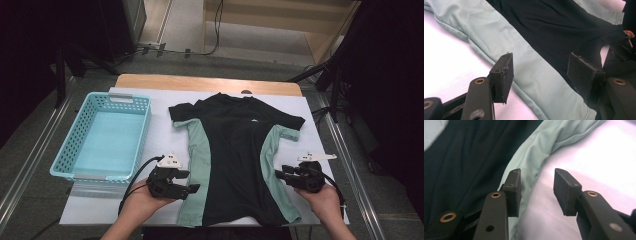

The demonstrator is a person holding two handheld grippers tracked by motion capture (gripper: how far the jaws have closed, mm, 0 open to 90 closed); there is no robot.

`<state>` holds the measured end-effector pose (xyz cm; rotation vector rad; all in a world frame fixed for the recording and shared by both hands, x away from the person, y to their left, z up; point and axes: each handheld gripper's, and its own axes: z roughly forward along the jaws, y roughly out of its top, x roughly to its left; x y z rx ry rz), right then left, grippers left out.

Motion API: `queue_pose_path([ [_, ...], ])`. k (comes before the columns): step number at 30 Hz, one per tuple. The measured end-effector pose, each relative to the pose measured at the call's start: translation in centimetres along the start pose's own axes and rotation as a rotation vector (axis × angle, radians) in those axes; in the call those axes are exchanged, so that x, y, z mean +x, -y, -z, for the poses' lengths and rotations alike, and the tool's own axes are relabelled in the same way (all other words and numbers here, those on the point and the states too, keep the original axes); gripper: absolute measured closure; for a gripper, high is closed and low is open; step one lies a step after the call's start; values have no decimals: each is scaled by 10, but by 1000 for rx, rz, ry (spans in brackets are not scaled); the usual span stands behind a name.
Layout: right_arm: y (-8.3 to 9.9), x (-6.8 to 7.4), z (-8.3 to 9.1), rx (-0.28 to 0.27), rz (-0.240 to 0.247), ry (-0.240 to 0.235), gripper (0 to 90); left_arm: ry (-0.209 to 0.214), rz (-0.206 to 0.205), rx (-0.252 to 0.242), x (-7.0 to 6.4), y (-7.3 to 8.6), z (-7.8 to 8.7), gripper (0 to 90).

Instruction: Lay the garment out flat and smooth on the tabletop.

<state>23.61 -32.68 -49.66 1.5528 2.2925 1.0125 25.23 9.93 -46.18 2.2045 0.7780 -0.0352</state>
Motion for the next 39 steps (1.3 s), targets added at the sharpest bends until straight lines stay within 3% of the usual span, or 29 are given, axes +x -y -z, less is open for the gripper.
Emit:
queue_pose_path([
  [6,-2,9,-13,38,30,-12,579,-3,-1,4,0,0,0,387],
  [10,-7,13,-16,6,29,-39,578,-6,1,1,1,0,1,386],
  [13,-11,10,-13,-30,12,-25,582,-5,3,-2,2,0,1,386],
  [18,-11,0,-8,-46,-35,24,607,-8,3,-3,1,0,1,386],
  [22,-10,-4,-14,5,-58,33,625,-9,1,0,1,0,0,386],
  [27,-10,7,-28,48,-14,11,623,-10,2,-1,1,0,1,386],
  [29,-11,9,-30,48,10,18,684,-10,2,-1,2,1,1,386],
  [32,-13,9,-29,78,-19,24,839,-9,3,-1,2,1,1,386],
  [35,-16,5,-26,127,-58,9,856,-10,-1,2,2,1,0,386],
  [39,-17,-1,-19,129,-62,34,858,-15,5,1,3,1,1,386],
])
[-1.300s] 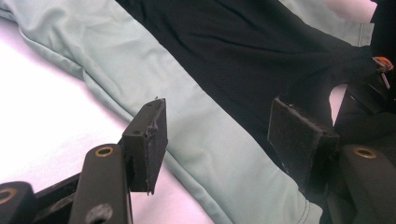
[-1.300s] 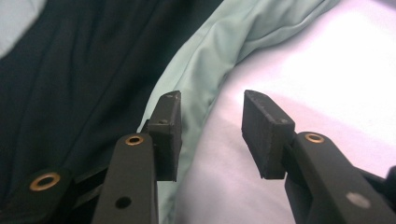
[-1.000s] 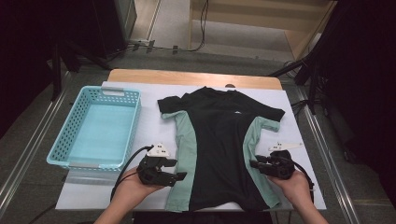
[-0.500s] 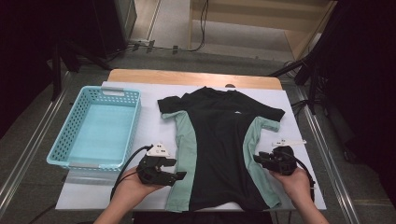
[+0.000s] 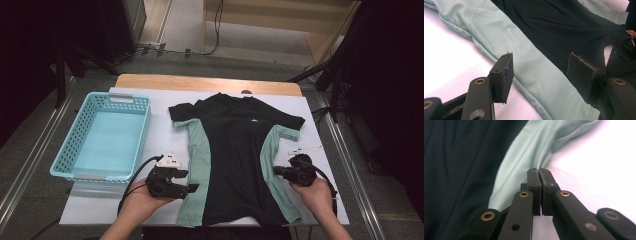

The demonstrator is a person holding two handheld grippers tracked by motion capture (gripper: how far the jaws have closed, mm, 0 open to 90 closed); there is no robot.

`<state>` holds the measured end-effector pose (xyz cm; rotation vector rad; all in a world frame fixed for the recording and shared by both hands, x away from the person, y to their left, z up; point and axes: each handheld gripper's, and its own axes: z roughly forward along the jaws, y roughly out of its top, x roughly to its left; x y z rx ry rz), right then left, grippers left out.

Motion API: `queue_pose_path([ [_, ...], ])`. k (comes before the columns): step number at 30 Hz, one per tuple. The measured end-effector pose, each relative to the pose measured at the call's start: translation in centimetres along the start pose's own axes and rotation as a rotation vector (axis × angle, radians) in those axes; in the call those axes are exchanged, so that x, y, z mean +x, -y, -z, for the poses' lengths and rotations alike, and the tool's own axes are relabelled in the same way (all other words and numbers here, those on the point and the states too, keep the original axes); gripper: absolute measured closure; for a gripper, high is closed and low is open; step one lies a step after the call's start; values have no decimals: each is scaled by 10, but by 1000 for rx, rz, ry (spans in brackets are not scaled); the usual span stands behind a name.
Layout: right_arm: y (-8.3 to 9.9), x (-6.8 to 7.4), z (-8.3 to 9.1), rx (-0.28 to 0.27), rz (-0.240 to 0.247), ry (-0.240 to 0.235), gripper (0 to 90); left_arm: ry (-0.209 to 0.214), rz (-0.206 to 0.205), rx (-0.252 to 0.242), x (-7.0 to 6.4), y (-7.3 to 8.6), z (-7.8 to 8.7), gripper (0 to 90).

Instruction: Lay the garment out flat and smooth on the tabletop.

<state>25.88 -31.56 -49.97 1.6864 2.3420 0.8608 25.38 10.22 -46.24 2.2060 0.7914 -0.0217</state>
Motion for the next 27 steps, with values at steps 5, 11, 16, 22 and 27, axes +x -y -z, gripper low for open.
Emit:
queue_pose_path([
  [5,2,-9,8,-10,-27,25,858,-9,6,-1,2,1,1,386],
  [11,5,-22,17,-27,-64,33,856,-13,8,2,3,1,1,386],
  [16,6,-26,21,-52,-79,64,823,-12,7,1,3,1,2,387],
  [22,7,-28,30,-101,-90,3,764,-19,14,-4,5,1,3,387],
  [27,5,-19,29,-112,-47,-32,704,-17,19,-10,6,0,3,386],
])
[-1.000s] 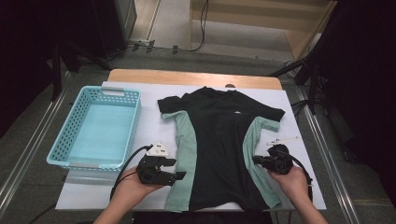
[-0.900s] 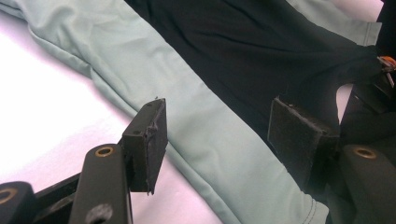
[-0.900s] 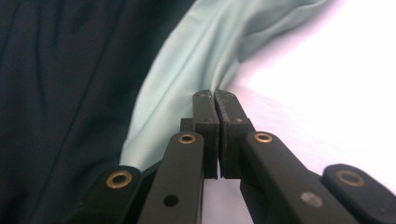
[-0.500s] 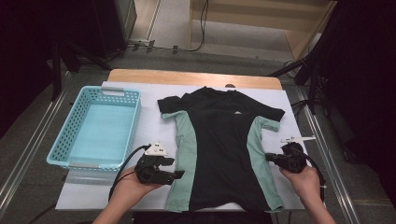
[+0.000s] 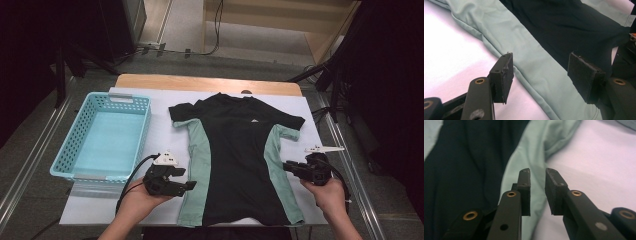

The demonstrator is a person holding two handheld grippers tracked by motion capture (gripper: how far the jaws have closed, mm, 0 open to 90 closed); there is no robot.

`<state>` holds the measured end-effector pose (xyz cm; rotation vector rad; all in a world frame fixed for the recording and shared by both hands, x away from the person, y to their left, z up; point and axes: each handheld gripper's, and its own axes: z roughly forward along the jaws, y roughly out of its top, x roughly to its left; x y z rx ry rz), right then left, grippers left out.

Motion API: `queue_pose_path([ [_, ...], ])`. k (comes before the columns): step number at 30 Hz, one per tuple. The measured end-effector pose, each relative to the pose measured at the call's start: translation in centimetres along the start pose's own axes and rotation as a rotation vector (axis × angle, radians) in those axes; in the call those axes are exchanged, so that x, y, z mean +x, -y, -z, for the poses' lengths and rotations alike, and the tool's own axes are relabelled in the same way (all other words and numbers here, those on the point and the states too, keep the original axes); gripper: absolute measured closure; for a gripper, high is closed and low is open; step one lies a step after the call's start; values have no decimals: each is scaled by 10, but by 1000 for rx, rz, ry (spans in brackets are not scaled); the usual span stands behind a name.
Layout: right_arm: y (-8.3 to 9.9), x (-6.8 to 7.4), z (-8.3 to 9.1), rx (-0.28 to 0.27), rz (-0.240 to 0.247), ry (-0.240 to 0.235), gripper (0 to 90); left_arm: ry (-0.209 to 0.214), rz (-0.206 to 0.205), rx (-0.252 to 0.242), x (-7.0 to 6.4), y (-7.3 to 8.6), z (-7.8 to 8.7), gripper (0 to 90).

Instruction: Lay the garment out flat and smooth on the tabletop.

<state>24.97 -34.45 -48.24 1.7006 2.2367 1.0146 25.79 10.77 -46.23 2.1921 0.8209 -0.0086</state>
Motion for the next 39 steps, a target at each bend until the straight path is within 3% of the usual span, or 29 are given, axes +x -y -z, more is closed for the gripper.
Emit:
queue_pose_path([
  [6,-3,8,-1,-23,59,-60,579,-11,18,-13,4,-2,-2,315],
  [15,-5,19,-4,-36,120,-112,422,-15,59,-34,11,-4,-3,291],
  [24,-8,29,-8,-35,161,-129,394,-39,89,-39,14,-1,0,278],
  [39,-10,37,-10,-43,211,-161,368,-57,105,-49,18,2,5,268],
])
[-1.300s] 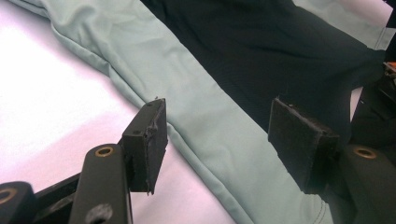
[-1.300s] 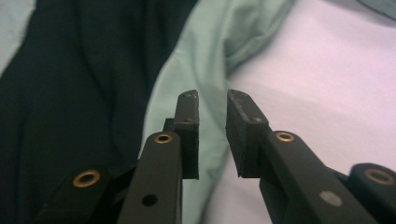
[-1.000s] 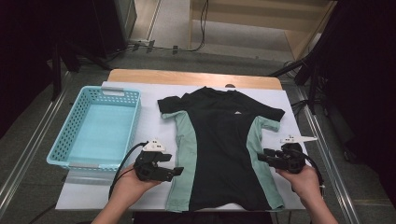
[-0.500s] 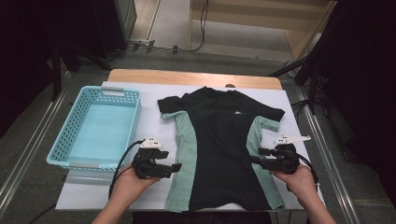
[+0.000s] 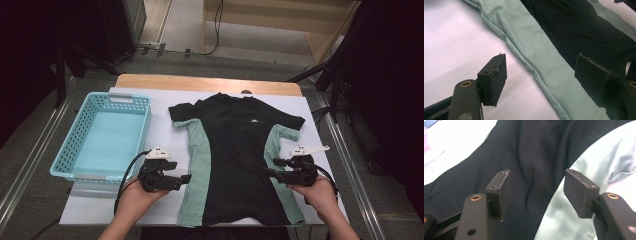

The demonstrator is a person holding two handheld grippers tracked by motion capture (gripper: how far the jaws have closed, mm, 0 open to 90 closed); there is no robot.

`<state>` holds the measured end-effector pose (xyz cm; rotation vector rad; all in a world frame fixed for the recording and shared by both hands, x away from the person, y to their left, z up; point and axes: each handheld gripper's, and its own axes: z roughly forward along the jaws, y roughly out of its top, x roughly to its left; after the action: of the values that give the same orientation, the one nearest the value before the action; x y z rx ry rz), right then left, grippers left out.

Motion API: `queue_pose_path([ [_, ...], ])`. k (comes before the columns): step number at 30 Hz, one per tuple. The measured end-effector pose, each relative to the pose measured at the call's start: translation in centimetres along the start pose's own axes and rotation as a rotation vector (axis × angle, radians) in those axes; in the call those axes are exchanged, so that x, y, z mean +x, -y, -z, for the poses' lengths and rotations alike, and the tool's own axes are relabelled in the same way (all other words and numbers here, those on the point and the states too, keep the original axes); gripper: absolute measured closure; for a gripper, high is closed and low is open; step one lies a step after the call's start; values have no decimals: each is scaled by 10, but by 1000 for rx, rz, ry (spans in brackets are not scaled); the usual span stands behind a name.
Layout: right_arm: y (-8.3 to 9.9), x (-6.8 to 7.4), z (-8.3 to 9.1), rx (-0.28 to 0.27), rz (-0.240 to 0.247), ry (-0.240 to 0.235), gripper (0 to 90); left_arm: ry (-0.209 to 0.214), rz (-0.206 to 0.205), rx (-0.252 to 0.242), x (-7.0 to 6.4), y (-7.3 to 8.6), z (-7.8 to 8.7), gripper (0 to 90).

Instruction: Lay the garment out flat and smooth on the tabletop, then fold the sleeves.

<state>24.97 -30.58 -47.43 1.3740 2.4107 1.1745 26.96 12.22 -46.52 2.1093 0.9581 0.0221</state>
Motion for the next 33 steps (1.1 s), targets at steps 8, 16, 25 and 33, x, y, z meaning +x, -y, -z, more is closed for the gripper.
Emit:
queue_pose_path([
  [8,-1,2,-2,0,17,-9,367,-10,13,-5,1,-2,-1,266],
  [16,-1,3,-4,10,22,-15,360,-19,0,-7,0,-8,-7,150],
  [25,-2,6,-6,11,39,-56,319,-27,14,-4,5,-15,-16,0],
  [33,2,8,-13,34,68,-55,245,-33,10,11,8,-22,-23,0],
])
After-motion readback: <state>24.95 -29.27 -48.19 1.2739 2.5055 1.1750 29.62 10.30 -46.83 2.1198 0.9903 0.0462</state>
